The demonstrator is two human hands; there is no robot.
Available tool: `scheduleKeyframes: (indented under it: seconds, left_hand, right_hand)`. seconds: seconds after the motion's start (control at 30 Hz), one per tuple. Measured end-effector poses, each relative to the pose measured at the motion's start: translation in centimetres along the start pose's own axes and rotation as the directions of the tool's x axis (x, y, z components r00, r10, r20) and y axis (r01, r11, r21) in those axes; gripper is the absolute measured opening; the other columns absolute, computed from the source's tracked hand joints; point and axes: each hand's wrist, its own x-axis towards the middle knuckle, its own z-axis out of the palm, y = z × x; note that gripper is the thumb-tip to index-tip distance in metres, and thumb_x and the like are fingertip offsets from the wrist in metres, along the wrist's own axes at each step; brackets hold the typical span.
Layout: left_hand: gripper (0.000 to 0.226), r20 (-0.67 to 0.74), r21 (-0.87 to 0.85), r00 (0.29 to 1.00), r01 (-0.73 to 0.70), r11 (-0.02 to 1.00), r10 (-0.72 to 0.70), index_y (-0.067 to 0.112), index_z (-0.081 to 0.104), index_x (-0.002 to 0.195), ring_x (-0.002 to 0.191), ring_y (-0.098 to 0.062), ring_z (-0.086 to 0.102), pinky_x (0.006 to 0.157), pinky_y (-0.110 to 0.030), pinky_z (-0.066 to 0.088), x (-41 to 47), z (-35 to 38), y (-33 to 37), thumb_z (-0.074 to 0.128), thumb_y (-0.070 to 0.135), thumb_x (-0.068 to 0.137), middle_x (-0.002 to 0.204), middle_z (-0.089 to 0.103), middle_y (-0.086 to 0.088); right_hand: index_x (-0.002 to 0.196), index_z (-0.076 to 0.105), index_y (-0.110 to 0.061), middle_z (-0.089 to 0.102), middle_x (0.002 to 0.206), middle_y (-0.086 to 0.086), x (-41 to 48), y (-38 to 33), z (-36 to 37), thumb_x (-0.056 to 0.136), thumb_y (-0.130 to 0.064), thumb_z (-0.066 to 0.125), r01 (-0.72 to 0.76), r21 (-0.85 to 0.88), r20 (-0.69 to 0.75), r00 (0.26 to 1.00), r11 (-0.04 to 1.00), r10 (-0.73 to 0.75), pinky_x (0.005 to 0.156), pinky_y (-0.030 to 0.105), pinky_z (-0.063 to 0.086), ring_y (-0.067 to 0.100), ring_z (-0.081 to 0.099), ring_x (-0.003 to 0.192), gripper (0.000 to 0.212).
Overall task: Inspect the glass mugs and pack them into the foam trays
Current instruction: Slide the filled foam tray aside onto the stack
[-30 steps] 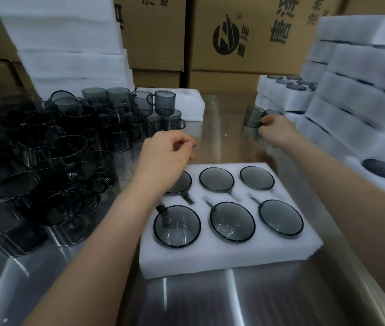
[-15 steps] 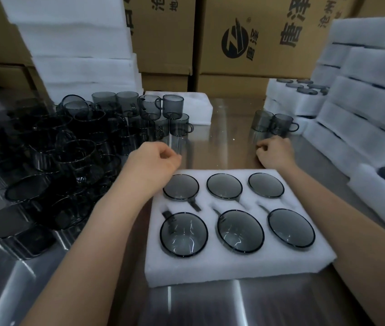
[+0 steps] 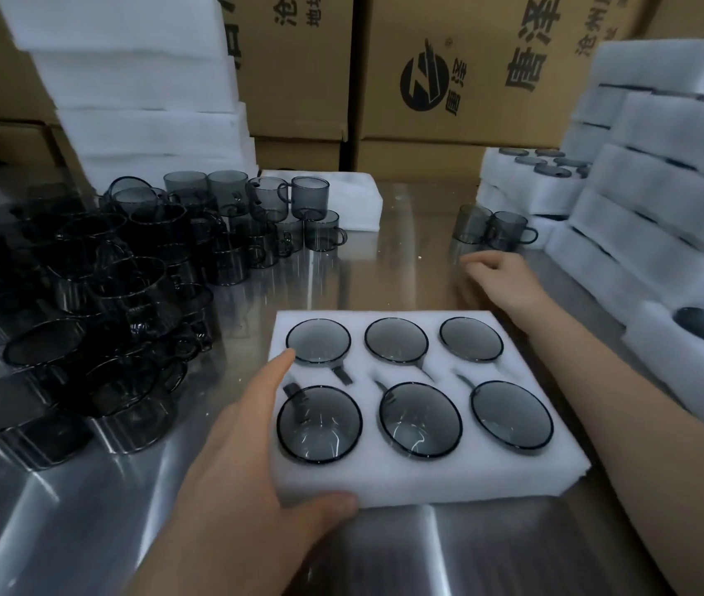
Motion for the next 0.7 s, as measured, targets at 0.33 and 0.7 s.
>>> scheduleKeyframes:
  seconds: [0.33,0.7]
  left_hand:
    - [0.082,-0.089,0.058,0.991,-0.099,0.993,0.104,0.035,0.042,0.138,0.115,-0.005,0.052,0.083,-0.012,0.034,7.3,1.5,0.7,0.082,0.012,0.07,0.117,0.056,0.022]
    - [0.025,-0.204,-0.353,0.964,0.089,0.931,-0.17,0.018,0.044,0.112,0.104,-0.036,0.061,0.091,-0.048,0.052,12.1,8.5,3.6,0.051,0.021,0.088,0.12,0.055,-0.009]
  right_hand:
    - [0.124,0.066,-0.011,0.07,0.121,0.009,-2.7,-3.7,-6.1,0.085,-0.048,0.058,-0.088,0.025,0.792,0.61,0.996,0.034,0.098,0.04,0.051,0.026,0.066,0.114,0.054]
    - [0.087,0.075,-0.02,0.075,0.072,-0.001,-1.4,-3.0,-8.7,0.092,-0.041,0.065,-0.113,-0.347,0.409,0.875,0.931,0.258,0.062,0.032,0.056,0.021,0.068,0.065,0.024]
